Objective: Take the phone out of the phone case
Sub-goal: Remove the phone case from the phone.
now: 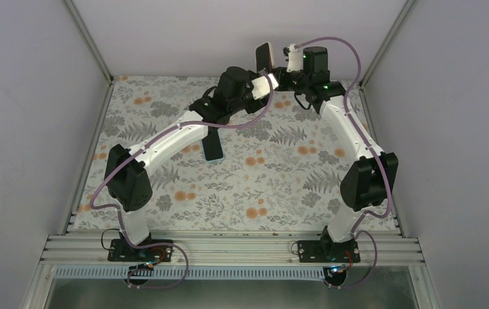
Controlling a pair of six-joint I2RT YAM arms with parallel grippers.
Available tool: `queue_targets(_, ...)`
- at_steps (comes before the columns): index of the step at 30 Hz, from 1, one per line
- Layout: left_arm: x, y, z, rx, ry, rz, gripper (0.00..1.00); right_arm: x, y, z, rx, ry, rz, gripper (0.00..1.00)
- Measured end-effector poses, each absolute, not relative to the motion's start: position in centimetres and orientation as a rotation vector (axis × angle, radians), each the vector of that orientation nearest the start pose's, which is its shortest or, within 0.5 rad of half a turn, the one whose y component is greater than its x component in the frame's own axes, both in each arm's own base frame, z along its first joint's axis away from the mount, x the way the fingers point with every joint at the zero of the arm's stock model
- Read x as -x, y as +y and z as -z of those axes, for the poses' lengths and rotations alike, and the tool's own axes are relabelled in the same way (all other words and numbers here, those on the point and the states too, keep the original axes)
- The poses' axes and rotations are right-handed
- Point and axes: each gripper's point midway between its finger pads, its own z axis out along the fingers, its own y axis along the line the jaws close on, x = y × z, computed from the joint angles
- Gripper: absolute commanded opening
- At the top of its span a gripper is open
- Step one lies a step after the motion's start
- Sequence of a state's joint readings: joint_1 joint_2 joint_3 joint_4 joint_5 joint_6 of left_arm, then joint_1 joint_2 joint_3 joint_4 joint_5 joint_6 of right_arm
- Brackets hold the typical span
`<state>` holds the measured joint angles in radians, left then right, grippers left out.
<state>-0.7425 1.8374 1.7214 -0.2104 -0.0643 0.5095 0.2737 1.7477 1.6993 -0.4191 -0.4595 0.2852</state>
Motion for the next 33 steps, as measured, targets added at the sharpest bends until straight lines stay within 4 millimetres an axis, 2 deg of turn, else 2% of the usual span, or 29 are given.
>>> queue_targets(8,-43.5,-37.6,-33.4,-1.007,1.553,0.085,0.62,-47.8,21.3,-32.0,0.28,2.06,-0.818,0.03)
queue_targets(18,-44.0,-37.4,-34.0,-0.966,1.545,0.058,0.59,-48.2,21.4,-32.7,0.268,2.031,-0.827,0.03)
queue_targets(27,-44.4,-37.6,-34.8,-0.86,1.544,-0.012,0.57,-48.8,21.1,-33.6,0.225,1.995,-0.838,0.03)
queue_targets(33,-44.3,-37.7,-34.8,-0.803,1.526,-0.046,0.52,-48.9,21.1,-33.9,0.203,1.992,-0.851,0.03)
